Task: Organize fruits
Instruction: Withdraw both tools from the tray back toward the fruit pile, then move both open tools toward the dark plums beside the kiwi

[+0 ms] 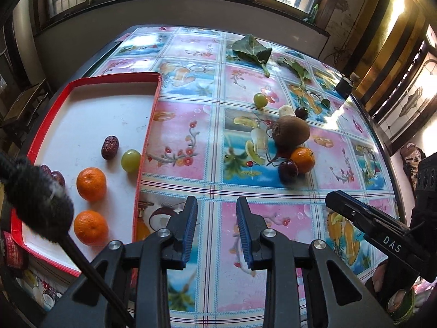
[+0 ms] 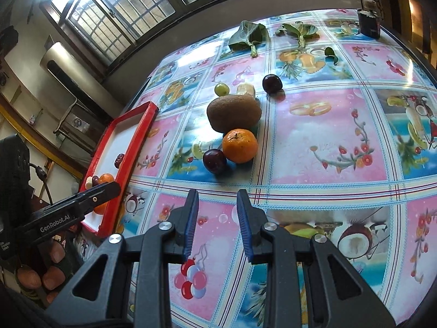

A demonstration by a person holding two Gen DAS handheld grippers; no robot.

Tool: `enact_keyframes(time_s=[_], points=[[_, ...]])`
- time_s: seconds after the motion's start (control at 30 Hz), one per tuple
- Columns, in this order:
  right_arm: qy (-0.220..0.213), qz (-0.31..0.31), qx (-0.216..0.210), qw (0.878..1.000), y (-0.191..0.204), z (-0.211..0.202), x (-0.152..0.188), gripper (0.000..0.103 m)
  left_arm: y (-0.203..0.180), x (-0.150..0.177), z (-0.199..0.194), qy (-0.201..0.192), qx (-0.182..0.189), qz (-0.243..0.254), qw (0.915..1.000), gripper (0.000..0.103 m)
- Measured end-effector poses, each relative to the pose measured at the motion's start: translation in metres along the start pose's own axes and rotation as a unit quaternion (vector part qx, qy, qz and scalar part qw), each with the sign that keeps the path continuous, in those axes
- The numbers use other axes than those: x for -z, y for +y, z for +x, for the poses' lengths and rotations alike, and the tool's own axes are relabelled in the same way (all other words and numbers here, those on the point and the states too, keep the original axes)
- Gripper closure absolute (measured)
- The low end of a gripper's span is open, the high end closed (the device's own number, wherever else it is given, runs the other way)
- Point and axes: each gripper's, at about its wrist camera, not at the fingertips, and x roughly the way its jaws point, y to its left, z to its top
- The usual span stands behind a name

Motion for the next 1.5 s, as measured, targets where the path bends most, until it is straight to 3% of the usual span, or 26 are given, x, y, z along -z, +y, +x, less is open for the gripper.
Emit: enact_keyframes(time_s=[0.6,1.13,1.27,1.5], points=[[-0.014,0.020,0.027,0.999,-0.027,-0.004,-0.027,0.073,-0.045,0.004,0.020,0.015,0.038,0.050,0.9979,0.073],[-0.007,0.020,0.053,0.998,-0.050,0.016,-0.062,0.073,-0.055,-0.009,0.044,0.021,0.068,0.057,0.9958,0.073],[-0.007,0.015,0.059,0.998,-0.052,0.025,-0.079,0.073,-0.057,-0.017,0.055,0.029,0.108,0.056,0.9921,0.073],[-0.009,0.002,0.060,0.998,-0.050,0.035,-0.098,0.072,-0.067,-0.022,0.071,0.030,0.123,0.073,0.9893,0.073]])
